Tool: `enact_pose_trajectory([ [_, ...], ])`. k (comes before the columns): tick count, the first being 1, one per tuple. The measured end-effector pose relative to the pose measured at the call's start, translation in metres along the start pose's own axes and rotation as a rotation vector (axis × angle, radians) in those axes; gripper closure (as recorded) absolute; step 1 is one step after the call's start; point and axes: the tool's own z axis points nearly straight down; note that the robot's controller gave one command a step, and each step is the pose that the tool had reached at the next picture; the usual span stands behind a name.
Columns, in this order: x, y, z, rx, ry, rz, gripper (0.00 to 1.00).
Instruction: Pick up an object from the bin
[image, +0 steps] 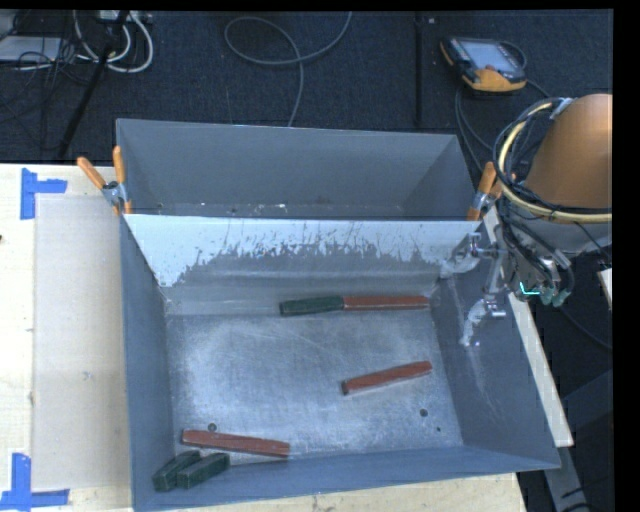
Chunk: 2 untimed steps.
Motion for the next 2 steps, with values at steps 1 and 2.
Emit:
enact_pose_trajectory([
  [1, -0.001, 0.0, -0.005, 0.001, -0.008, -0.003, 0.0],
  [2, 0.01, -0.001, 0.036, 0.003, -0.015, -0.017, 0.0],
])
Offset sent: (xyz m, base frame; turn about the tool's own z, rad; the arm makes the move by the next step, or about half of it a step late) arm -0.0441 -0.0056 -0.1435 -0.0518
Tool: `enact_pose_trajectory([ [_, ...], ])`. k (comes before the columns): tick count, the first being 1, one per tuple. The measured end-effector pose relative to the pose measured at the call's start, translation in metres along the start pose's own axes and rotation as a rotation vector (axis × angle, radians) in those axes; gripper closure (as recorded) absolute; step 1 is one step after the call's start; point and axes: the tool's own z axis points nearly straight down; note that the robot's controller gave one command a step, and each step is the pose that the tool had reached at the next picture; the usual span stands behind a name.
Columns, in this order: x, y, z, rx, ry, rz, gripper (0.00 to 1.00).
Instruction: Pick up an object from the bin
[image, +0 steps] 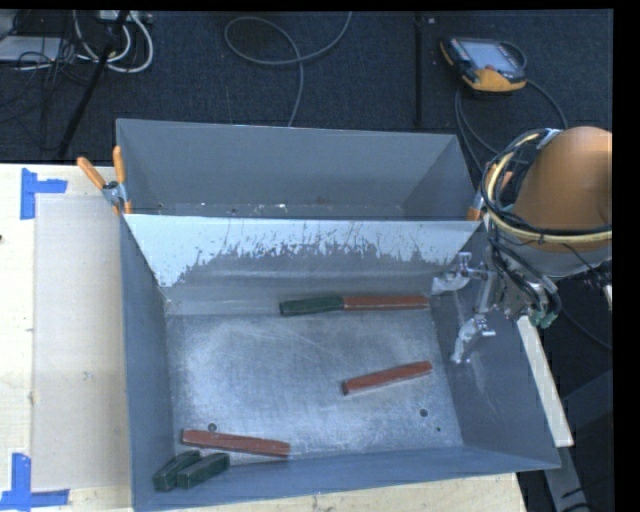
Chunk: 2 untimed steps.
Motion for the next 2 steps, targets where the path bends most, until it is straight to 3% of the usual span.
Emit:
enact_pose_trajectory([
  [1, -0.018, 0.016, 0.067, -0.001, 0.002, 0.022, 0.0],
  [2, 0.008, 0.0, 0.123, 0.0, 0.004, 0.055, 1.0],
])
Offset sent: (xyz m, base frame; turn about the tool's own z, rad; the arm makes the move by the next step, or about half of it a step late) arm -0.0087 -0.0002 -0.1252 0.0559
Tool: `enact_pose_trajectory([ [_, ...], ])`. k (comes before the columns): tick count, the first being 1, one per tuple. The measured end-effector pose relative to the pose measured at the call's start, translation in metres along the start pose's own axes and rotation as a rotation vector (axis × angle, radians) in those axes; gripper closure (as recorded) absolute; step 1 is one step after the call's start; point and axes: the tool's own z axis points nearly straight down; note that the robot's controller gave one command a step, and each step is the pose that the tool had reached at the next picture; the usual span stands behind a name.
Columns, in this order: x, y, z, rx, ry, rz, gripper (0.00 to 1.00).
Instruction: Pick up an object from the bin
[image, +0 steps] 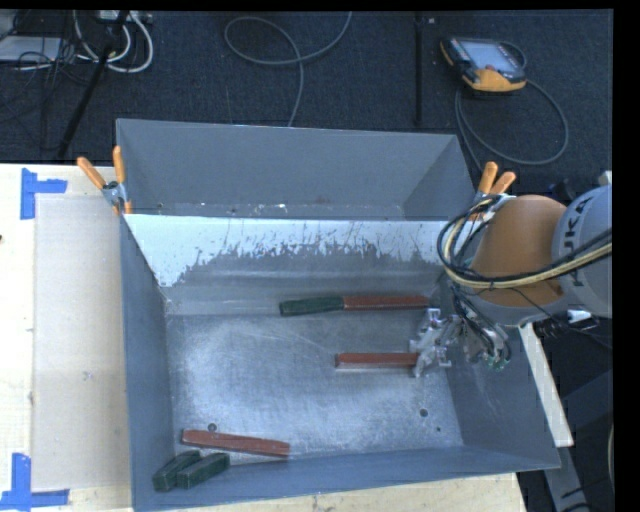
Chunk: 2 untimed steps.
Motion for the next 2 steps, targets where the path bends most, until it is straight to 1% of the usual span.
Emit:
enact_pose_trajectory([
  [1, 0.0, 0.0, 0.0, 0.0, 0.0, -0.001, 1.0],
  [2, 0.027, 0.026, -0.192, -0.001, 0.007, -0.079, 1.0],
])
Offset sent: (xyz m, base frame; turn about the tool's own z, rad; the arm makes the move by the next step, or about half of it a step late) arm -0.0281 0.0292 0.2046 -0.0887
